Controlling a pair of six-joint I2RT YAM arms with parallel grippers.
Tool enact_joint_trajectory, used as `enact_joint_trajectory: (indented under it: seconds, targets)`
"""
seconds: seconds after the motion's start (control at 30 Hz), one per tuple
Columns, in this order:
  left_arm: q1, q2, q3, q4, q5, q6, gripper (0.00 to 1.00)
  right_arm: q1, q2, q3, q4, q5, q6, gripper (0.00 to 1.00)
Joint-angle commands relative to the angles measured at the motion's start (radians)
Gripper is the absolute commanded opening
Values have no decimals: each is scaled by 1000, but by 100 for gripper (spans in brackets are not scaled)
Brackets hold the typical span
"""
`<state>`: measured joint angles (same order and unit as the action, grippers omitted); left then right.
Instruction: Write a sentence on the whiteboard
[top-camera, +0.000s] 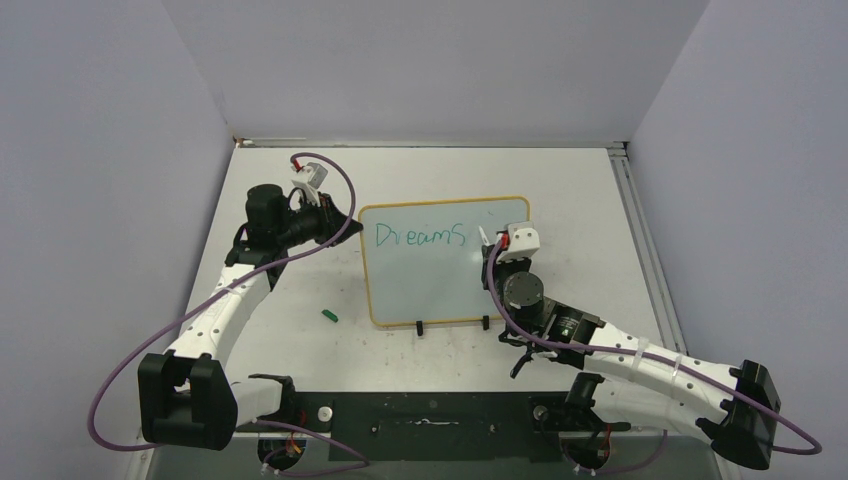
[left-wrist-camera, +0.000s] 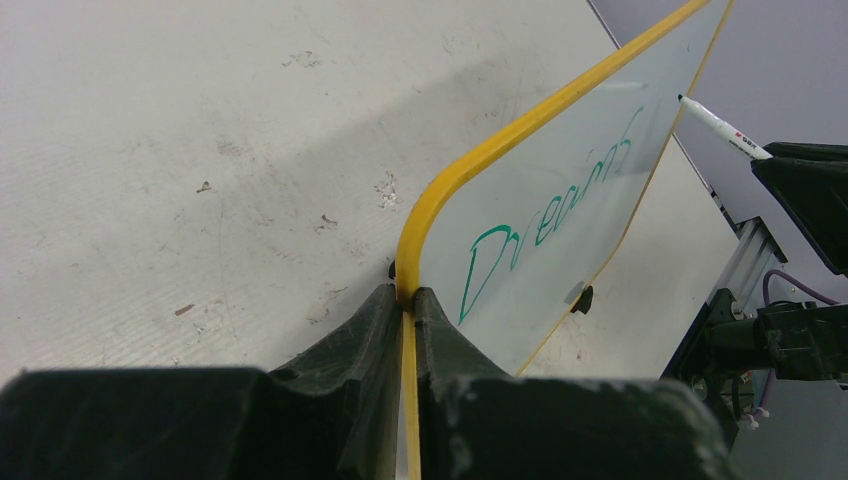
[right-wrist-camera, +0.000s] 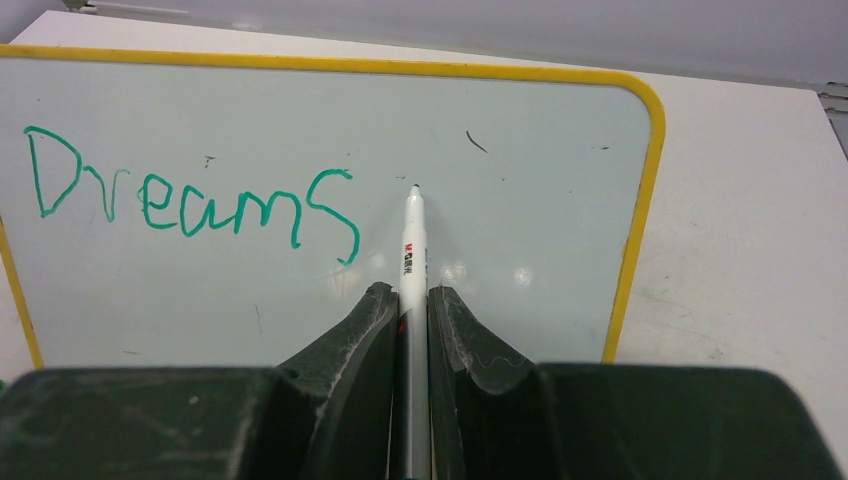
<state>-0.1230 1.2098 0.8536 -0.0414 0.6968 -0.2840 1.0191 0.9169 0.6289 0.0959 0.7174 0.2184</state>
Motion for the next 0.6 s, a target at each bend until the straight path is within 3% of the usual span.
enact_joint_trajectory:
  seconds: [0.0,0.57]
  targets:
    - [-17,-18,43,3,35,5,6,-15,1,2,5,-6,1,5]
    - [-17,-20,44,3,36,5,6,-42,20,2,-37,23,36,5]
